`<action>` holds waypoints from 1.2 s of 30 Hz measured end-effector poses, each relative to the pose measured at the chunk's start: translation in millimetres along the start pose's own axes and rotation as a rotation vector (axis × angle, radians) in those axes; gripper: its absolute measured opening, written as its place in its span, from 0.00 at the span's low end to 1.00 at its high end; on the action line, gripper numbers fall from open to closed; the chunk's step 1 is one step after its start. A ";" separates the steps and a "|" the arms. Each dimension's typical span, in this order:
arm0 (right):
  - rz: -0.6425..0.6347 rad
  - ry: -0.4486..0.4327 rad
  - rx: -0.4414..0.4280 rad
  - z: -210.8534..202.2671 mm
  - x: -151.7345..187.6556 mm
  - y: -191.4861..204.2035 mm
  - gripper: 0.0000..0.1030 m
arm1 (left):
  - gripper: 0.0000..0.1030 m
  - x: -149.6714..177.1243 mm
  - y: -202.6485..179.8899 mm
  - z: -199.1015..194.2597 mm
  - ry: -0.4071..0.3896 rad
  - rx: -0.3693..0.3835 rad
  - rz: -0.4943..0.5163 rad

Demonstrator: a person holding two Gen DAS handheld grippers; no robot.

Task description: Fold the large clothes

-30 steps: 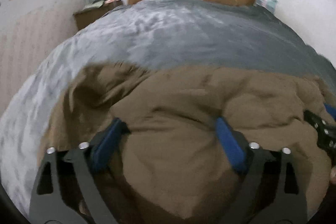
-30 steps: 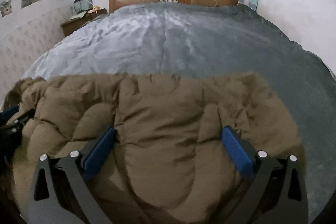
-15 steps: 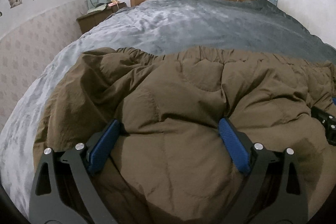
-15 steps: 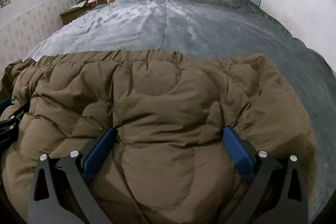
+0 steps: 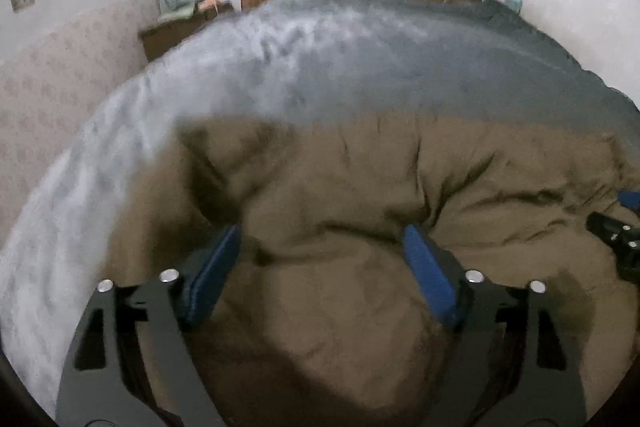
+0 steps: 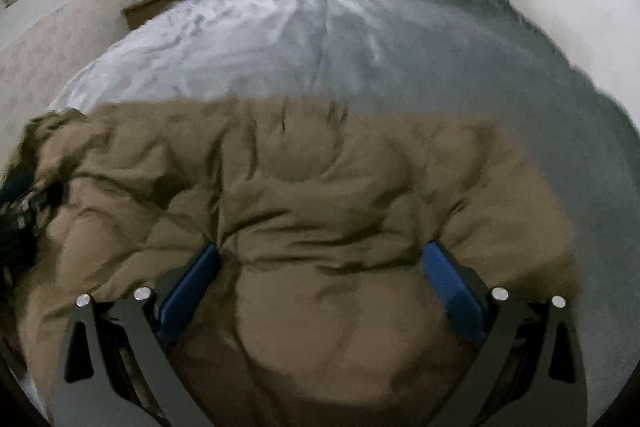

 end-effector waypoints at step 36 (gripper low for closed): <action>0.525 0.171 -0.289 -56.6 117.1 -117.5 0.20 | 0.22 92.7 51.2 -36.5 0.235 0.336 -0.348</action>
Point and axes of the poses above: each gripper's, at about its wrist camera, not at the fingertips, and z roughly the way its jaws point, y to its left, x to its underside, the point moved 5 cm from there along z, roughly the way its jaws point, and after that the axes turned 4 degrees about z, right-handed, at the moved point
